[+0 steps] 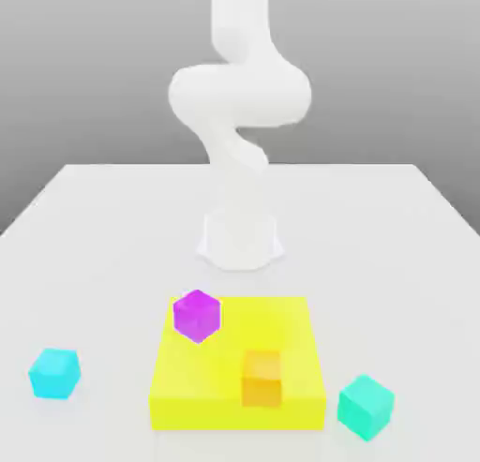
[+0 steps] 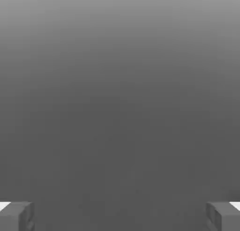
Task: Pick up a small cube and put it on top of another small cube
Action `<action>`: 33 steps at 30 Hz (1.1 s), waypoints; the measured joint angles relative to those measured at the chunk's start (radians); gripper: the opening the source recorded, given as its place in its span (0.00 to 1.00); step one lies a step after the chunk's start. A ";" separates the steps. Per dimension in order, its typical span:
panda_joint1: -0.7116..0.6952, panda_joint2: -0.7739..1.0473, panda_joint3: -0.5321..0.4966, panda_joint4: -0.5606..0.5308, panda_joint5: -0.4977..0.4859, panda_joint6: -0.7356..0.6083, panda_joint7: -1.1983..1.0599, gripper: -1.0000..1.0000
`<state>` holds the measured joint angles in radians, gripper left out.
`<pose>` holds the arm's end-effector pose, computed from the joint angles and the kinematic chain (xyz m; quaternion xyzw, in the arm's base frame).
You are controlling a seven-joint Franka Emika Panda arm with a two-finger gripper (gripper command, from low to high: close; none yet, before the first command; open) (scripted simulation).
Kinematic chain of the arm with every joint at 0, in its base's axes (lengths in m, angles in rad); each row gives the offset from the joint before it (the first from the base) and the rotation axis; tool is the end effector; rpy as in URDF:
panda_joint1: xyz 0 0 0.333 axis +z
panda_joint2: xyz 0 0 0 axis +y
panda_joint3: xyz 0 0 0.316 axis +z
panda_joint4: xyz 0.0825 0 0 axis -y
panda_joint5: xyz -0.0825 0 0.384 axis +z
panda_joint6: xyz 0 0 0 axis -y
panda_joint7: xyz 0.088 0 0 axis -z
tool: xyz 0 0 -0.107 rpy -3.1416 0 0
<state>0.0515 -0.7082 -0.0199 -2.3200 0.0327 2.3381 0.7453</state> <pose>0.3809 0.0100 0.6718 -0.8734 0.3326 -0.3203 0.1548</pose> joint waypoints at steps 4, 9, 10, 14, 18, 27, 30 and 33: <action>0.075 0.152 -0.020 -0.033 0.057 0.062 -0.092 0.50; 0.155 0.336 -0.027 -0.072 0.115 0.136 -0.195 0.50; 0.170 0.373 -0.027 -0.080 0.123 0.151 -0.213 0.50; 0.213 0.518 -0.009 -0.111 0.148 0.212 -0.281 0.50; 0.254 0.660 0.016 -0.144 0.138 0.275 -0.323 0.50; 0.334 0.968 0.004 -0.197 -0.018 0.445 -0.304 0.50; 0.332 1.078 0.008 -0.179 -0.020 0.532 -0.305 0.50; 0.333 1.103 0.008 -0.174 -0.018 0.551 -0.306 0.00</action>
<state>0.3841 0.3949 -0.0115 -2.4944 0.0144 2.8895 0.4396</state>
